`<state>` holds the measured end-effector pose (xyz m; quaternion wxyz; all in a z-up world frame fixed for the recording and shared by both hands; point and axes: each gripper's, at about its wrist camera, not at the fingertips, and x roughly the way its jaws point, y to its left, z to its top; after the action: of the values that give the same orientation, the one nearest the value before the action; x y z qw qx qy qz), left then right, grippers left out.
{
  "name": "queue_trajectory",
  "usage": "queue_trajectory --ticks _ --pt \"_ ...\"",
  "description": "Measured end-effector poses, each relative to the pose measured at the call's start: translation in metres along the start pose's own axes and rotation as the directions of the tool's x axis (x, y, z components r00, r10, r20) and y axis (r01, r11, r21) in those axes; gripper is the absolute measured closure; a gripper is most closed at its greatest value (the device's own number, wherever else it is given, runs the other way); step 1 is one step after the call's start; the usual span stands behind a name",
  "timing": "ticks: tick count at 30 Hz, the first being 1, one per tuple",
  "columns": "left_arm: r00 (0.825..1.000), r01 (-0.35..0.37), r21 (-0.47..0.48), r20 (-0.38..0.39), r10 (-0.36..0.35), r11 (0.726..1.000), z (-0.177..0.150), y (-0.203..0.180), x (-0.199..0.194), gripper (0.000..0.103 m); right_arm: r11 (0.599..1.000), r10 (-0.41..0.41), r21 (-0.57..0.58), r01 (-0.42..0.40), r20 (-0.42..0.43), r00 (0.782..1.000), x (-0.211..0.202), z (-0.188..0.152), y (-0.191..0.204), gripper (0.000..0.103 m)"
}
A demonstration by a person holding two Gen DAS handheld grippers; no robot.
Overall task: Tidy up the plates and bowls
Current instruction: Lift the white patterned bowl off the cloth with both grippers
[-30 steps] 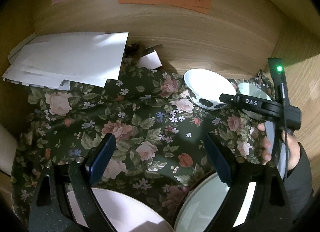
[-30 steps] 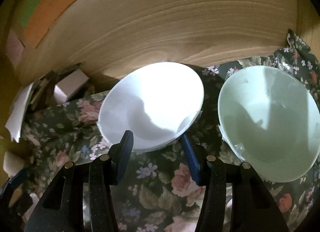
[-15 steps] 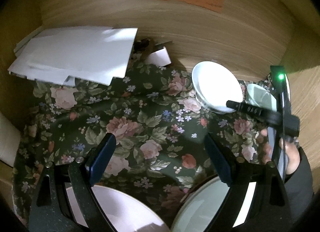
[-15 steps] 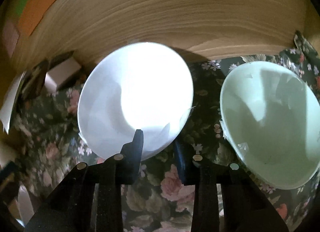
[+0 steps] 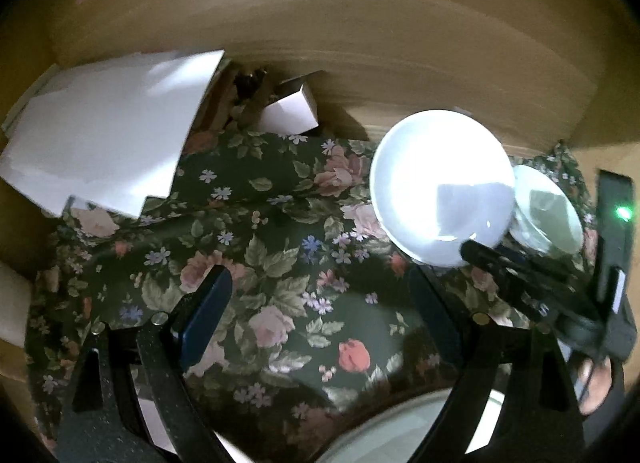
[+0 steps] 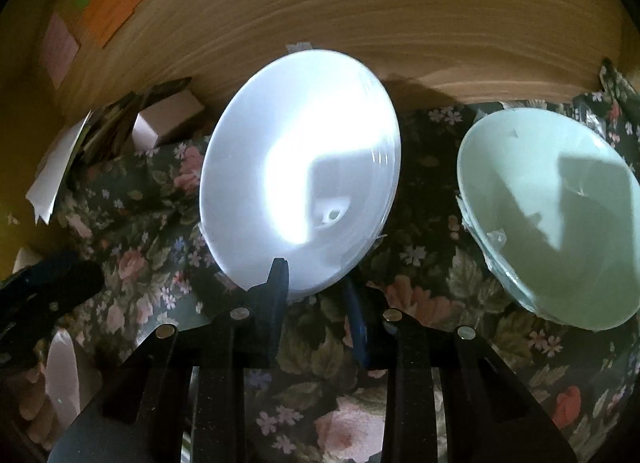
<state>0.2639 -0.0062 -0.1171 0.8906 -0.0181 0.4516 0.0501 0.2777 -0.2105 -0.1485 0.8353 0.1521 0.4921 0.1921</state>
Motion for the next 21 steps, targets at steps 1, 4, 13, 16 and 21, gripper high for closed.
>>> queue_trajectory --ticks 1,4,13,16,21 --pt "1.0 -0.007 0.006 -0.009 0.007 1.0 0.004 -0.001 0.005 0.013 1.0 0.002 0.013 -0.002 0.013 1.0 -0.001 0.001 -0.002 0.074" --pt "1.0 -0.01 0.03 0.007 0.01 1.0 0.011 -0.002 0.008 0.013 1.0 -0.012 0.028 0.011 0.037 0.999 0.001 0.007 0.0 0.064" --pt "0.998 0.041 0.018 -0.049 -0.04 0.999 0.031 0.004 0.035 0.013 0.995 -0.013 0.103 0.007 0.062 0.998 0.018 0.016 -0.001 0.063" --pt "0.996 0.056 0.015 -0.074 -0.055 0.998 0.034 0.002 0.045 0.013 0.993 -0.02 0.113 0.015 0.038 0.999 0.026 0.021 -0.006 0.072" --pt "0.994 0.061 0.013 -0.087 -0.06 0.998 0.032 0.003 0.055 0.013 0.998 -0.019 0.056 0.019 -0.013 1.0 0.039 0.024 0.001 0.082"
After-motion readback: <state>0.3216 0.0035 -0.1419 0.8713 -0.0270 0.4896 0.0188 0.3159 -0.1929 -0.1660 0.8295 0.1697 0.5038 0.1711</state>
